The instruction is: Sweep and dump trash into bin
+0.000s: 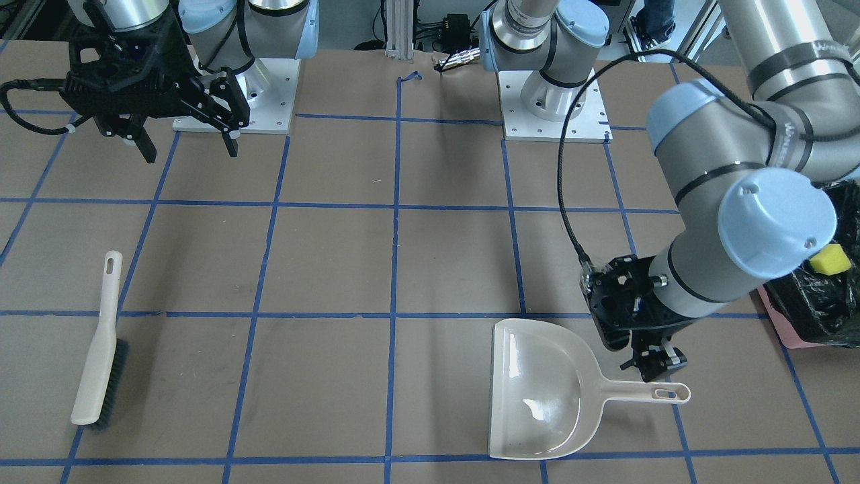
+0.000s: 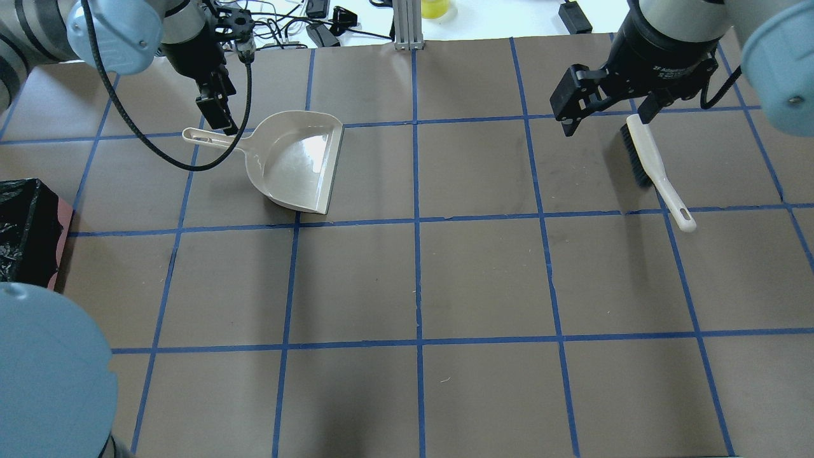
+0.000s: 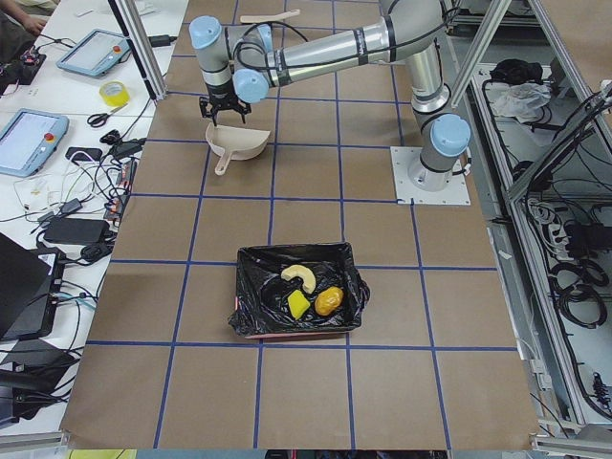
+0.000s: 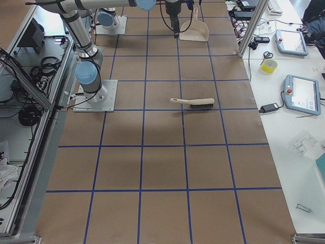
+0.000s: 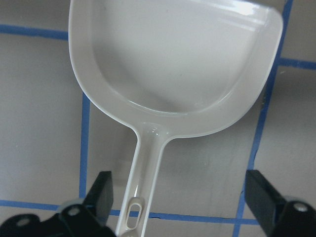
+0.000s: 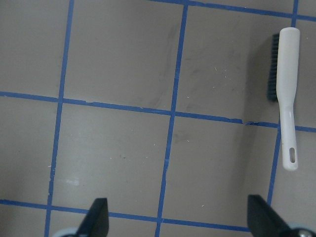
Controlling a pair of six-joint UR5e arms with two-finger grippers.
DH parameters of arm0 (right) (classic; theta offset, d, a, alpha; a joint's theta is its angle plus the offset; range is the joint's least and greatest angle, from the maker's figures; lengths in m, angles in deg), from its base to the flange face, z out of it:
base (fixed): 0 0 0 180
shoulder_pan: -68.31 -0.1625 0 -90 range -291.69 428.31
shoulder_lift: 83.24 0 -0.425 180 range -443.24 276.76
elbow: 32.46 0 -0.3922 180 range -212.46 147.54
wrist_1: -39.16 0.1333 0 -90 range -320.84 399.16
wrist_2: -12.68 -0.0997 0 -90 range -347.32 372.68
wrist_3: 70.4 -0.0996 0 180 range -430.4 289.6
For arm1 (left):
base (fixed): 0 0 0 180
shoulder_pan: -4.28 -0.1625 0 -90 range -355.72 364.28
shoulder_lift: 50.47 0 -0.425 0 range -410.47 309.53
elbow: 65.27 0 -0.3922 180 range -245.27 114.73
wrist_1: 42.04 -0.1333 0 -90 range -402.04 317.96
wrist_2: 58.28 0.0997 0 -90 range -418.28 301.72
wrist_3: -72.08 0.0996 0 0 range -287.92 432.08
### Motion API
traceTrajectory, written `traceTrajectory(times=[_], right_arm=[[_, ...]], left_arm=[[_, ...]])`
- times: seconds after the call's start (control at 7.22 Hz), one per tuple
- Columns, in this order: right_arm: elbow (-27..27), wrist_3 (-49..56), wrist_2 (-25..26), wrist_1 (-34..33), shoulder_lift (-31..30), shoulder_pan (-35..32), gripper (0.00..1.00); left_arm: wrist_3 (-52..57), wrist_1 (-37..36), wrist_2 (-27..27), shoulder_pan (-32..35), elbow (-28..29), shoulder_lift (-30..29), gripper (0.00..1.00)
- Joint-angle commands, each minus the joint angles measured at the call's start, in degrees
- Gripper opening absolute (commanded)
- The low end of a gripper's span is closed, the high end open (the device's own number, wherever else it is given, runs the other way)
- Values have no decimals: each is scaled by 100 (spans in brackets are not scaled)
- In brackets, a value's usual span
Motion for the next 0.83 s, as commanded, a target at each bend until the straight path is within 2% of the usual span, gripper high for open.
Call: traceTrajectory(times=[0.0, 0.28, 0.69], right_arm=[[0, 0, 0, 0, -8, 0, 100], [0, 0, 0, 0, 1, 0, 100], [0, 0, 0, 0, 1, 0, 100]], left_arm=[[-1349, 828, 31, 291, -59, 791, 97], [-2518, 1208, 40, 546, -155, 1276, 100], [-4414, 1297, -13, 547, -594, 1909, 100]])
